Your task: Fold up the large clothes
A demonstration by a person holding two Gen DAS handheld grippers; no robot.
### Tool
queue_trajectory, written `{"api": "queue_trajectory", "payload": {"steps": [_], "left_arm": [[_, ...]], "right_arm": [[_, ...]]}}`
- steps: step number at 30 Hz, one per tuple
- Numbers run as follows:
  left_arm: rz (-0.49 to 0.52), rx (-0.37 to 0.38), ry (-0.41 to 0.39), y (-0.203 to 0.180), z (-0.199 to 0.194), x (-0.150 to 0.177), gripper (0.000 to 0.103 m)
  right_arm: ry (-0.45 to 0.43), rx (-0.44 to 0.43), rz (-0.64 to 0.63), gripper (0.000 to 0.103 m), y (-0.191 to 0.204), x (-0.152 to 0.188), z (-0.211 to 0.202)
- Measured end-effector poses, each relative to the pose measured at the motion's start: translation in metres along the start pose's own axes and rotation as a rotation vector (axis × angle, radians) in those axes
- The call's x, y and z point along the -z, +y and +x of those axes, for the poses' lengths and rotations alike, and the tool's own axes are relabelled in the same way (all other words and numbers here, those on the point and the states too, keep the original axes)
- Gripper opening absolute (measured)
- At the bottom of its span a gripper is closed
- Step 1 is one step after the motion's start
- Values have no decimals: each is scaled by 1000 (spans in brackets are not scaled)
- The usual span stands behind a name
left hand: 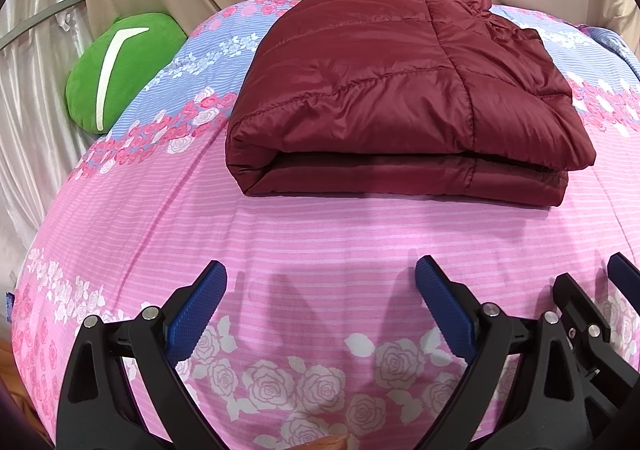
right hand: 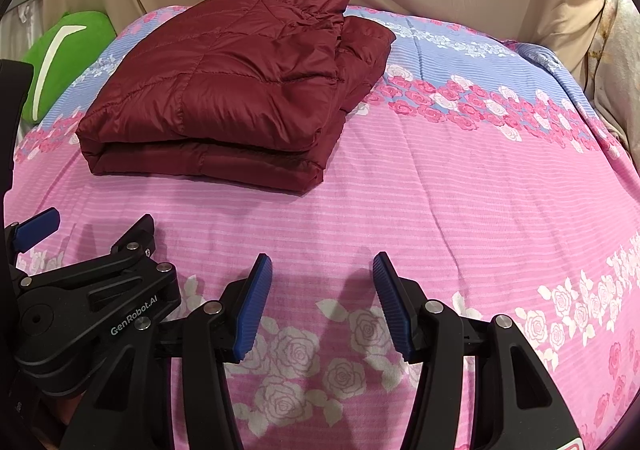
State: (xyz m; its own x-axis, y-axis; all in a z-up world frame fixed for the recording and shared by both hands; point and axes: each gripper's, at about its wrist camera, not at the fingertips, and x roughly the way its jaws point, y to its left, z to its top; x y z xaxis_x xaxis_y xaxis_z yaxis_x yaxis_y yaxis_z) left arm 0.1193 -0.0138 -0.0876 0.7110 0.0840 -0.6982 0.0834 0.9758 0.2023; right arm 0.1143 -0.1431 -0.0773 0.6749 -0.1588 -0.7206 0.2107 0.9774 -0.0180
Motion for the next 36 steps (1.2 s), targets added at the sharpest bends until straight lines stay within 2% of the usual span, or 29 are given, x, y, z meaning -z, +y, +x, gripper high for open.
{"api": "queue_trajectory", "payload": {"steps": [36], "left_arm": [[1, -4, -1, 0, -1, 0, 91]], "right_arm": [[-3, 7, -4, 51, 2, 1, -1]]}}
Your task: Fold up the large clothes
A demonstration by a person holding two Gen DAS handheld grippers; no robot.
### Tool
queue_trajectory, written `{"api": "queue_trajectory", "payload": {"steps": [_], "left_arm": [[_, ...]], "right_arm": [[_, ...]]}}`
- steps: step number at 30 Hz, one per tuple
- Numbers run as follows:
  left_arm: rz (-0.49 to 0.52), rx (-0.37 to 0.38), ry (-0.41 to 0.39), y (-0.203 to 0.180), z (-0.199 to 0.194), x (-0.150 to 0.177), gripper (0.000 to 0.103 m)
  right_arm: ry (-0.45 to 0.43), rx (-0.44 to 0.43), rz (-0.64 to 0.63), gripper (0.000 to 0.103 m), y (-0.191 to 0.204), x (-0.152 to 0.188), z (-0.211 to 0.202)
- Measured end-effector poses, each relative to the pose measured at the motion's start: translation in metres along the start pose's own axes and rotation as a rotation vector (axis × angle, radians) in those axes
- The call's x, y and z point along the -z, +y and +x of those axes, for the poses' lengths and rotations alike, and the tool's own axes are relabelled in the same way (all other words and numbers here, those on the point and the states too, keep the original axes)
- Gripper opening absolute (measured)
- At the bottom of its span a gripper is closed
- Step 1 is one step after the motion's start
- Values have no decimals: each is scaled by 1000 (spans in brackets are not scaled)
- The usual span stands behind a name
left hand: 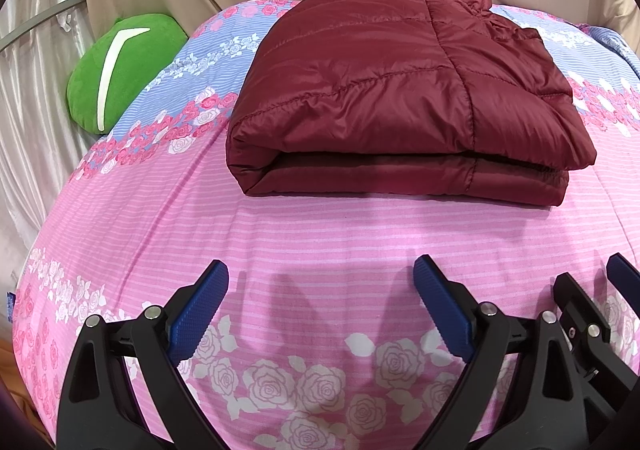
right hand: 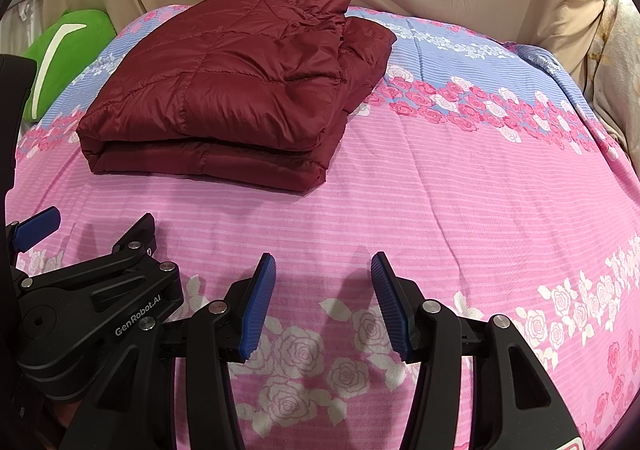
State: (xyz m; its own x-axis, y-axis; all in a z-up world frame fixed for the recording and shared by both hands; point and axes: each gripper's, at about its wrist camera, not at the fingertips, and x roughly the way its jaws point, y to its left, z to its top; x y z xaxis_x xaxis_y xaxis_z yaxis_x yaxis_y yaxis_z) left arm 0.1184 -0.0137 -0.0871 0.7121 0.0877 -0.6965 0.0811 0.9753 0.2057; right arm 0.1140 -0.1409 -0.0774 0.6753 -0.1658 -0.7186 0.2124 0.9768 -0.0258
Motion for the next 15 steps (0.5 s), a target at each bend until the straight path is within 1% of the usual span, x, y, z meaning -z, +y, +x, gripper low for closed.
{"api": "queue_trajectory", "payload": {"steps": [5, 7, 15], "left_arm": [[2, -1, -2, 1, -1, 0, 90], [3, -1, -4, 2, -2, 0, 87], [4, -2, -4, 3, -2, 0, 86]], "right_arm": [[0, 1, 0, 50, 1, 0, 0], [0, 4, -1, 50, 0, 0, 0], [0, 6, -3, 49, 3, 0, -1]]}}
